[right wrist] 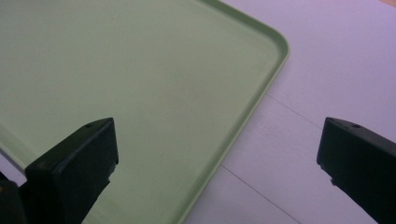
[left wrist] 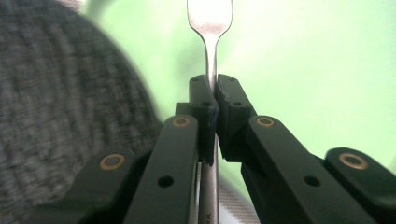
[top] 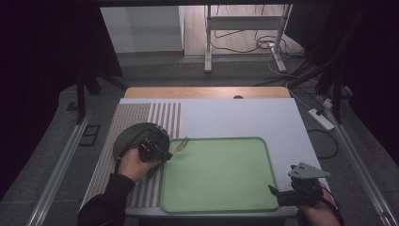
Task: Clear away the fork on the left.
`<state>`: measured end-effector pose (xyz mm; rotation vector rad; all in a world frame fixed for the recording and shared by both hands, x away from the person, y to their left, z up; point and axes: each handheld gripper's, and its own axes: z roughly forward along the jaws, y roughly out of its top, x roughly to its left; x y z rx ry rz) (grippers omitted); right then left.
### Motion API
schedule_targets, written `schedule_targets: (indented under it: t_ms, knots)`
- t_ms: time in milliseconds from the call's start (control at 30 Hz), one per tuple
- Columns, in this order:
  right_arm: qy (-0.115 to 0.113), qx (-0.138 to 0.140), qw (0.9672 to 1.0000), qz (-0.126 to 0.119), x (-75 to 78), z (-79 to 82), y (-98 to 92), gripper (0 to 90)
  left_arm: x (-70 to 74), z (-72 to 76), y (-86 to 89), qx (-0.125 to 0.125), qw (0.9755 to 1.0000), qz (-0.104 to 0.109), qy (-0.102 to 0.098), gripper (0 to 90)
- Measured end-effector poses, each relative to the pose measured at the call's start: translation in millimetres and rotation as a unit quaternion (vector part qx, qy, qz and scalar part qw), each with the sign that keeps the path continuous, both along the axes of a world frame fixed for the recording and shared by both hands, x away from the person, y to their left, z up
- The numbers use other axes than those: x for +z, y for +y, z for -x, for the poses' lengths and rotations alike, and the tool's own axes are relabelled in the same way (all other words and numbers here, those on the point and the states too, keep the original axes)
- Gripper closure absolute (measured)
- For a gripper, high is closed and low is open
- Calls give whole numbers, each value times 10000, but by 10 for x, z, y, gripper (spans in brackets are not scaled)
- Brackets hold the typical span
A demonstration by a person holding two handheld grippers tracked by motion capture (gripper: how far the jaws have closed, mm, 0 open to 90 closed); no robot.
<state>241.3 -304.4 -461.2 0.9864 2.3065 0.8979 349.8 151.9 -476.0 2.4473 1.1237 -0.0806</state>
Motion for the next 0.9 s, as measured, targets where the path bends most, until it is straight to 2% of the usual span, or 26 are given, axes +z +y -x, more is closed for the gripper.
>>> schedule_targets:
  t_ms: [133, 300, 500, 600, 633, 767, 800, 833, 867, 900]
  knots:
    - [4, 7, 10000, 3, 0, 0, 1, 0, -14, 57, -163, -127, 9998, 40, 111, 860]
    - [-3, 15, 10000, 20, 0, 2, 3, 0, -99, 141, -409, -335, 9990, 16, 282, 860]
    - [-7, 27, 10000, 29, 0, 2, 3, 0, -160, 228, -604, -475, 9979, 150, 418, 859]
    - [-15, 30, 10000, 32, 0, 4, 4, 0, -191, 255, -652, -515, 9975, 140, 457, 858]
    - [-23, 36, 10000, 33, 1, 6, 4, 0, -237, 273, -673, -508, 9974, 73, 507, 856]
    - [-24, 41, 10000, 28, 1, 7, 3, 0, -299, 298, -678, -501, 9975, -51, 486, 824]
    - [-24, 48, 10000, 23, 1, 7, 3, 0, -278, 303, -679, -530, 9977, 73, 413, 748]
    - [-25, 54, 10000, 25, 1, 7, 3, 0, -254, 310, -687, -566, 9978, 127, 311, 722]
    - [-24, 64, 10000, 27, -1, 6, 5, 0, -230, 320, -702, -621, 9977, 173, 193, 718]
    - [-21, 67, 10000, 37, -1, 7, 7, 0, -230, 320, -702, -621, 9977, 173, 193, 722]
